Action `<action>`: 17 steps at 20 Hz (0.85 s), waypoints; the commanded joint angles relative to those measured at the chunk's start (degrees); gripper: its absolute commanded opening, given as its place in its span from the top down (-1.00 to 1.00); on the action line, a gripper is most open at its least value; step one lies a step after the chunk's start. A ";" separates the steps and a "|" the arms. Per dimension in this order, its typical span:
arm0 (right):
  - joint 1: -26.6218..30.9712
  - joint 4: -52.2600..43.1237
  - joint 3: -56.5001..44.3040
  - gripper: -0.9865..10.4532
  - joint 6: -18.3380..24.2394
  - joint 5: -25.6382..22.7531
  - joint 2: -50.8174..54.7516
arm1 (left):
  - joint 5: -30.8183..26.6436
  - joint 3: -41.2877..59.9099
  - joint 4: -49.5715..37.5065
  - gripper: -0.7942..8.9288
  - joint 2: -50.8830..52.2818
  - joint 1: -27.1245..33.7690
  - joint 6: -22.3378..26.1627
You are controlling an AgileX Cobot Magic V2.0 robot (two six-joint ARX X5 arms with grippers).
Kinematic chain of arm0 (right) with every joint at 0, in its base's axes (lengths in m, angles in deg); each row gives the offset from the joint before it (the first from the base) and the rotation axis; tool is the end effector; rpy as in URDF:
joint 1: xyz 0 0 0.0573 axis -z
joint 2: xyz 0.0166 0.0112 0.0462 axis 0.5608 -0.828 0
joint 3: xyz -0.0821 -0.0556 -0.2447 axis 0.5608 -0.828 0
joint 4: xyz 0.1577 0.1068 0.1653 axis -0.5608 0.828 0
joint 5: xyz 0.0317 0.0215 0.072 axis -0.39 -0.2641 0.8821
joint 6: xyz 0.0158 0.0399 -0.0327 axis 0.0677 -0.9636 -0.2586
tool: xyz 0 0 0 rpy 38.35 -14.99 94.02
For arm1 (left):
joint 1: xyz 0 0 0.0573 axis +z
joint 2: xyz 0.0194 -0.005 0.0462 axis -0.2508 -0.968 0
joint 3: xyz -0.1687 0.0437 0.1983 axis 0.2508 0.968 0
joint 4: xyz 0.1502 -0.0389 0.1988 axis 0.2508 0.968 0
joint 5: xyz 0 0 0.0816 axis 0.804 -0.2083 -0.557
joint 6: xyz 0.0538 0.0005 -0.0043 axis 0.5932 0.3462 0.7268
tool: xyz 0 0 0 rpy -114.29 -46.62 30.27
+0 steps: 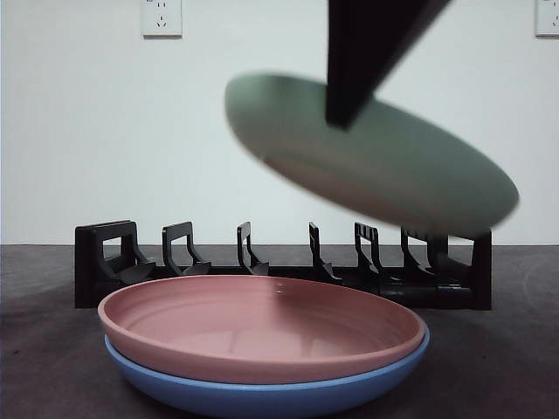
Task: Place the plate
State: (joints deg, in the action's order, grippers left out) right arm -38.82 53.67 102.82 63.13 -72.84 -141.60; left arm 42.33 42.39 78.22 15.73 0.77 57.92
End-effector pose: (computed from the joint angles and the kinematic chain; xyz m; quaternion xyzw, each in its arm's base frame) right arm 0.0779 0.2261 0.2803 -0.3782 0.3770 0.4049 0.7422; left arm 0.0854 -0.0278 0.2830 -0.1567 0.4440 -0.1367 0.8715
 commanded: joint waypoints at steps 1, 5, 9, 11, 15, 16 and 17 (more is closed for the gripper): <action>-3.45 -2.21 -0.72 0.80 1.99 -0.42 -0.90 | -0.33 -0.92 -0.68 0.07 -0.28 -0.07 0.33; -5.33 -4.52 -1.01 0.80 6.05 -0.24 -4.39 | -0.33 -0.92 -1.31 0.07 -0.28 -0.07 0.35; -5.09 -6.12 -1.01 0.80 10.84 -0.22 -10.10 | -0.33 -0.92 -1.57 0.07 -0.28 -0.07 0.39; -5.07 -6.21 -1.01 0.80 11.80 -0.17 -12.55 | -0.33 -0.92 -1.66 0.07 -0.28 -0.07 0.42; -5.05 -6.60 -1.01 0.80 13.20 0.28 -15.80 | -0.33 -0.92 -1.62 0.07 -0.28 -0.07 0.44; -4.98 -6.58 -1.01 0.80 13.57 0.28 -16.28 | -0.33 -0.92 -1.64 0.07 -0.28 -0.07 0.44; -4.96 -6.58 -1.01 0.80 13.79 0.72 -16.63 | -0.33 -0.92 -1.64 0.07 -0.28 -0.07 0.46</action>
State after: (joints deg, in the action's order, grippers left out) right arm -43.06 47.62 101.31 76.20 -71.88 -157.29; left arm 42.33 42.39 77.22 15.73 0.77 57.94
